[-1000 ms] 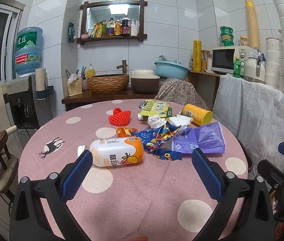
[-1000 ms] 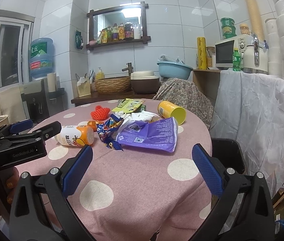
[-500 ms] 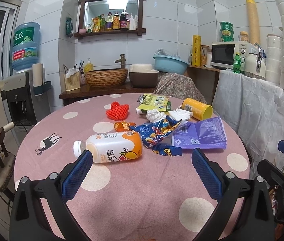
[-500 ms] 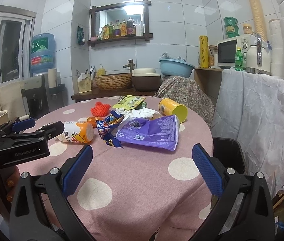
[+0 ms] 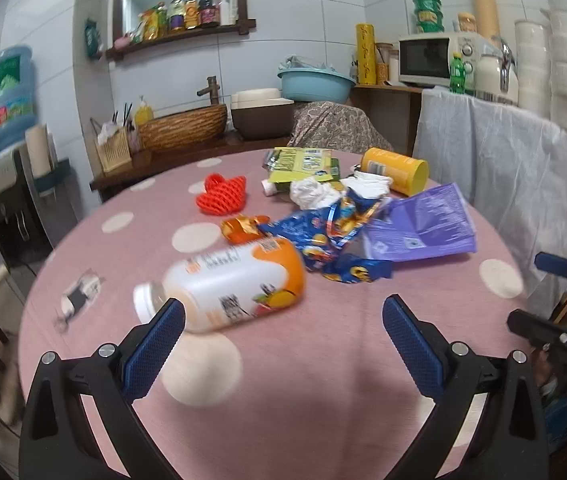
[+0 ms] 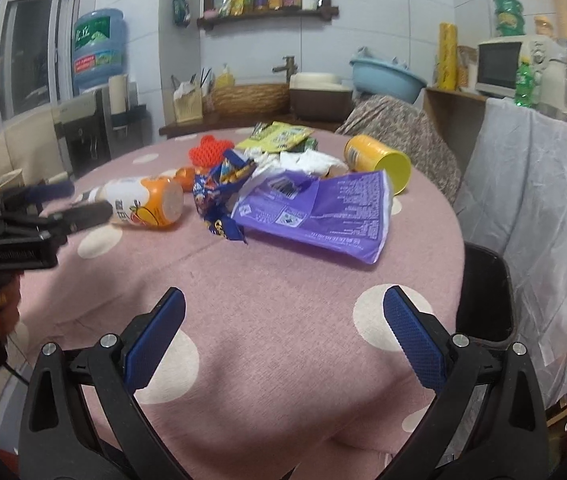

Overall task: Collect trash
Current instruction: 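Grasp the white-and-orange bottle with the left tool while the right tool grasps the purple bag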

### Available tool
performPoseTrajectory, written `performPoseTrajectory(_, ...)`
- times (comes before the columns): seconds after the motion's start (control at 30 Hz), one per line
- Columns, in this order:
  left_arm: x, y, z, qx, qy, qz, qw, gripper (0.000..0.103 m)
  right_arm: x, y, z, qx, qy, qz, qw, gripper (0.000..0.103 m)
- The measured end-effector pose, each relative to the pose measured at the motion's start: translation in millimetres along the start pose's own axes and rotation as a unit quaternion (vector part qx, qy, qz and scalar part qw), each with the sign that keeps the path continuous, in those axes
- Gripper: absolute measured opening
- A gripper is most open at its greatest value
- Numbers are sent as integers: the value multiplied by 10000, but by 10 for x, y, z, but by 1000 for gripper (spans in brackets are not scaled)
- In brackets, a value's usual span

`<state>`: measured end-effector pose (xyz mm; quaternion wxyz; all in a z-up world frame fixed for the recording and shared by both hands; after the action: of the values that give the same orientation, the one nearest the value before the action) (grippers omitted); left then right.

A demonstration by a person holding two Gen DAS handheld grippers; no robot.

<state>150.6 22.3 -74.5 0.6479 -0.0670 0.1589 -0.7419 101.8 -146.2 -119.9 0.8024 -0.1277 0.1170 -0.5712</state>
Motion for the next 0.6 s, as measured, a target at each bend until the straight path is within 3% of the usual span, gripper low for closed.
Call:
performPoseTrajectory(0.17, -113, 116, 120, 17, 585, -194, 9981, 98, 204, 244, 87, -101, 254, 64, 9996, 98)
performPoseTrajectory(0.33, -131, 199, 117, -60, 939, -411, 9947, 98, 507, 512, 187, -210, 323, -192, 9991, 98)
performPoseTrajectory(0.6, -176, 313, 111, -178, 1009, -693, 9923, 98, 812, 869, 282, -359, 727, -130, 9966, 98)
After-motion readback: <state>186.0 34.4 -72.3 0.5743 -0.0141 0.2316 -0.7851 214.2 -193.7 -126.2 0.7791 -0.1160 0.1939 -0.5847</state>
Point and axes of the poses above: each gripper's, at about its wrist camera, not at the fingertips, and y roughly the way its jaws point, x to its right, z to its top, the point moved 10 cm from there along y, roughly the way its jaws point, and after that the axes turned 13 degrees about x, right-handed, at the moved point
